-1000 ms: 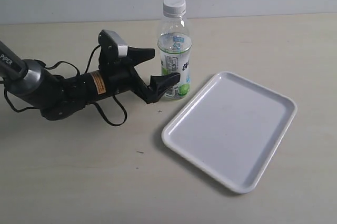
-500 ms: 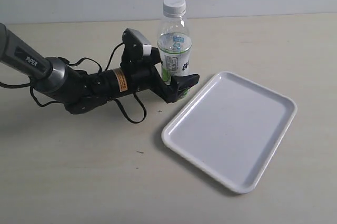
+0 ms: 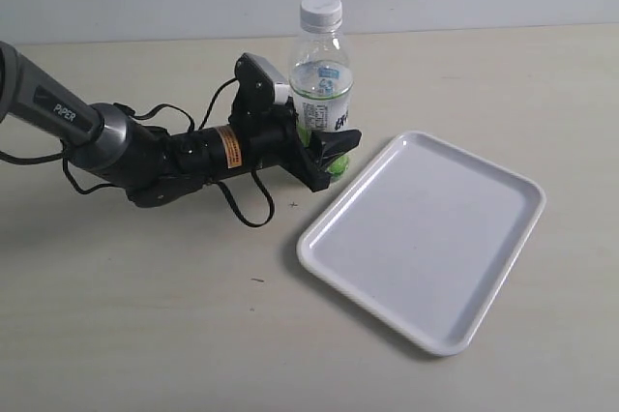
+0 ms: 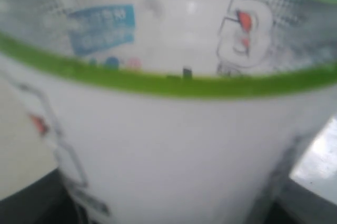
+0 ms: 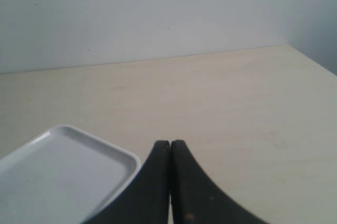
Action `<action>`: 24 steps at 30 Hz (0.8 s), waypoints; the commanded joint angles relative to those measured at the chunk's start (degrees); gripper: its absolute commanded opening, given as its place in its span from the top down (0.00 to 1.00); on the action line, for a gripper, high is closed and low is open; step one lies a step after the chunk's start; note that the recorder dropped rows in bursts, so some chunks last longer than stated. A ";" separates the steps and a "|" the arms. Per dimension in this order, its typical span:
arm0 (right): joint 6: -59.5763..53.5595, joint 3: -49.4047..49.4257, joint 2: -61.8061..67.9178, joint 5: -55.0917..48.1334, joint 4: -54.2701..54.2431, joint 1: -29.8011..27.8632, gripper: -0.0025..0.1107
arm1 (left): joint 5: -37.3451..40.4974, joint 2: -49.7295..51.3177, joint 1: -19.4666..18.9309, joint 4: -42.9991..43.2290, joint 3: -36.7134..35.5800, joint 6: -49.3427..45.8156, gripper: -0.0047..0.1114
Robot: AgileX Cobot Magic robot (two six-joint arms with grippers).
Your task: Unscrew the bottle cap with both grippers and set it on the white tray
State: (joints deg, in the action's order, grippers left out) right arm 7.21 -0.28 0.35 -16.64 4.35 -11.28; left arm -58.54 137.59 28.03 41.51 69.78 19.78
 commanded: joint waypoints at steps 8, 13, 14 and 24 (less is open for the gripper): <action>0.11 0.28 -0.26 0.47 0.08 -0.40 0.98 | 2.26 -4.31 -0.56 7.71 0.20 -1.37 0.96; 0.11 0.28 -0.26 0.47 0.08 -0.40 0.98 | 13.64 -8.05 -0.56 9.43 -0.14 1.48 0.96; 0.11 0.28 -0.26 0.47 0.08 -0.40 0.98 | 13.83 -8.25 -0.56 9.73 -0.30 1.65 0.96; 0.11 0.28 -0.26 0.37 0.08 -0.39 0.98 | 13.83 -8.36 -0.56 12.70 -0.40 1.74 0.96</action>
State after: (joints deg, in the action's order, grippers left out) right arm 7.21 -0.28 0.35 -16.64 4.35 -11.28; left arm -43.41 130.28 27.57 54.33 69.58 21.13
